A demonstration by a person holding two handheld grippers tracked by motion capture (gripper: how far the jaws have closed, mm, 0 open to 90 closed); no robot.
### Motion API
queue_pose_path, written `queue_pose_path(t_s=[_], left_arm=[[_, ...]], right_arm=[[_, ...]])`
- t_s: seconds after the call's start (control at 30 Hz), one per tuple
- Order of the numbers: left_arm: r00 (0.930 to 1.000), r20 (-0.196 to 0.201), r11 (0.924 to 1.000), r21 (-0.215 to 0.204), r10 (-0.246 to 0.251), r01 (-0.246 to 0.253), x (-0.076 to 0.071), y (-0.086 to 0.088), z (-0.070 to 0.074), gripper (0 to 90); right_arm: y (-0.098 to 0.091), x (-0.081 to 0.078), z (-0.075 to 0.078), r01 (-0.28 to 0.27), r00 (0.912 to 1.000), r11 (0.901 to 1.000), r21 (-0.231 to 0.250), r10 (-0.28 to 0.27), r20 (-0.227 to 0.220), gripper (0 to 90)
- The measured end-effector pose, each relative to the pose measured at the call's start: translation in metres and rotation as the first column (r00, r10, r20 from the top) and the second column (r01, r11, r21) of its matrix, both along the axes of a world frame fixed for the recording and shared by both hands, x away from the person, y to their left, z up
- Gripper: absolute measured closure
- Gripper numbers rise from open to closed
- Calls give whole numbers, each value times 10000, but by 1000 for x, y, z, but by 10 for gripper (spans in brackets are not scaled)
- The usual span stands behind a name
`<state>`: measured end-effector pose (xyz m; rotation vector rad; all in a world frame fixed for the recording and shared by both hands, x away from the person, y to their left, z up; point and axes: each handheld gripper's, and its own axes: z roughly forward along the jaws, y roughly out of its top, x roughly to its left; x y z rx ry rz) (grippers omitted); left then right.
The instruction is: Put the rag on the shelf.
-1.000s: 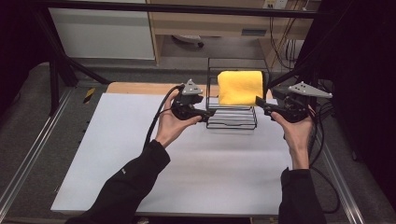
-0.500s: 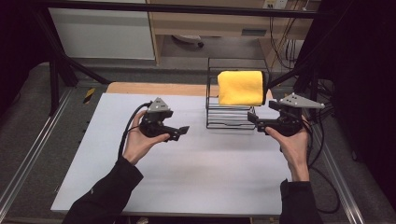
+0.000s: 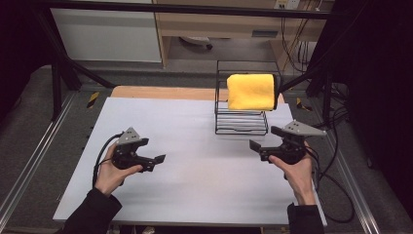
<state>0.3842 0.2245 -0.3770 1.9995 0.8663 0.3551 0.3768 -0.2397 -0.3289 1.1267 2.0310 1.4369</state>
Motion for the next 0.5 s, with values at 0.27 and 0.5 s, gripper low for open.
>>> queue_pose_path(t_s=[0.27, 0.5], left_arm=[[9984, -498, 9994, 246, 251, -239, -14, 25, -35, 48], [9966, -654, 9975, 520, 508, -474, -19, 38, -54, 31]], right_arm=[[2, -7, -47, -443, 9961, 9990, -110, 433, -775, 4], [-4, -15, -84, -710, 9903, 9963, -486, 646, -1226, 4]])
